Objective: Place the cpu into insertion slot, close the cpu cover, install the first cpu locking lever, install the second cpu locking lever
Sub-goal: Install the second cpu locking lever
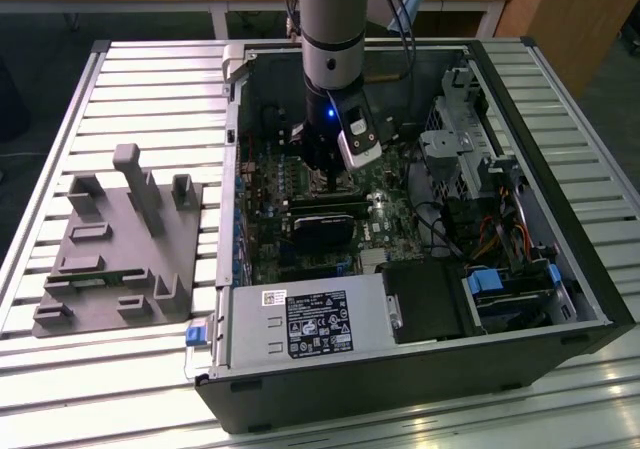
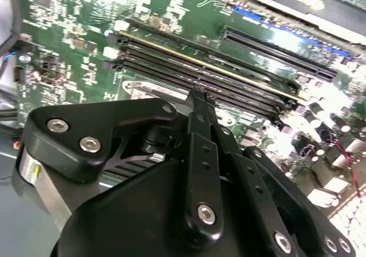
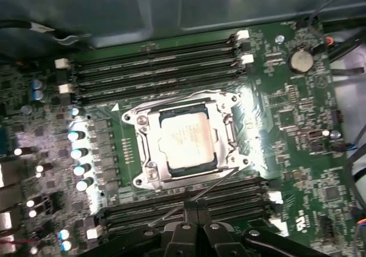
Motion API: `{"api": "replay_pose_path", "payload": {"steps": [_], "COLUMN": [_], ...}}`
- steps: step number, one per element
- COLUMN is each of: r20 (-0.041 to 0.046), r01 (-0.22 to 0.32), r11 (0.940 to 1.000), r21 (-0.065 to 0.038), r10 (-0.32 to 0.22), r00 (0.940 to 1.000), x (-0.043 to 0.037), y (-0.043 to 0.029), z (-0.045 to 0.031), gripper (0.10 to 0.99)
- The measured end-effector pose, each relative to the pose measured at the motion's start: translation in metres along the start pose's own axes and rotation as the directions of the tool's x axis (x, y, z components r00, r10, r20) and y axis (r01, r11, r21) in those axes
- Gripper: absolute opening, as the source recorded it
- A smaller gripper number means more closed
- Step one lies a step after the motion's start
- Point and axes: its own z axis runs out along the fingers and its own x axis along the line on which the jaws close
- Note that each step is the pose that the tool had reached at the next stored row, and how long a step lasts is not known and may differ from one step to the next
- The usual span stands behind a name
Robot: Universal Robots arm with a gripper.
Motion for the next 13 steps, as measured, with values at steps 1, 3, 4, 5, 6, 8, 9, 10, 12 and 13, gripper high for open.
{"api": "replay_pose_path", "payload": {"steps": [1,3,4,5,6,8,9,10,12,13], "r20": [-0.0074,-0.0316,-0.0395,-0.0471,-0.0547,-0.0692,-0.0707,-0.0708,-0.0708,-0.0714], "r01": [0.000,-0.002,-0.003,-0.003,-0.004,-0.005,-0.006,-0.006,-0.006,-0.006], "r11": [1.0000,1.0000,0.9999,0.9999,0.9999,0.9997,0.9996,0.9995,0.9995,0.9995], "r21": [-0.001,-0.008,-0.010,-0.013,-0.016,-0.024,-0.029,-0.030,-0.030,-0.032], "r10": [0.000,0.002,0.002,0.003,0.003,0.004,0.004,0.004,0.004,0.004], "r00": [1.0000,0.9995,0.9992,0.9989,0.9985,0.9976,0.9975,0.9975,0.9975,0.9974], "x": [-0.0001,-0.0005,-0.0006,-0.0007,-0.0008,-0.0010,-0.0012,-0.0011,-0.0011,-0.0012], "y": [-0.0006,-0.0026,-0.0032,-0.0037,-0.0042,-0.0054,-0.0063,-0.0063,-0.0063,-0.0064], "z": [0.0001,0.0005,0.0006,0.0007,0.0008,0.0009,0.0009,0.0008,0.0009,0.0008], "gripper": [0.106,0.106,0.106,0.106,0.106,0.106,0.106,0.106,0.106,0.106]}}
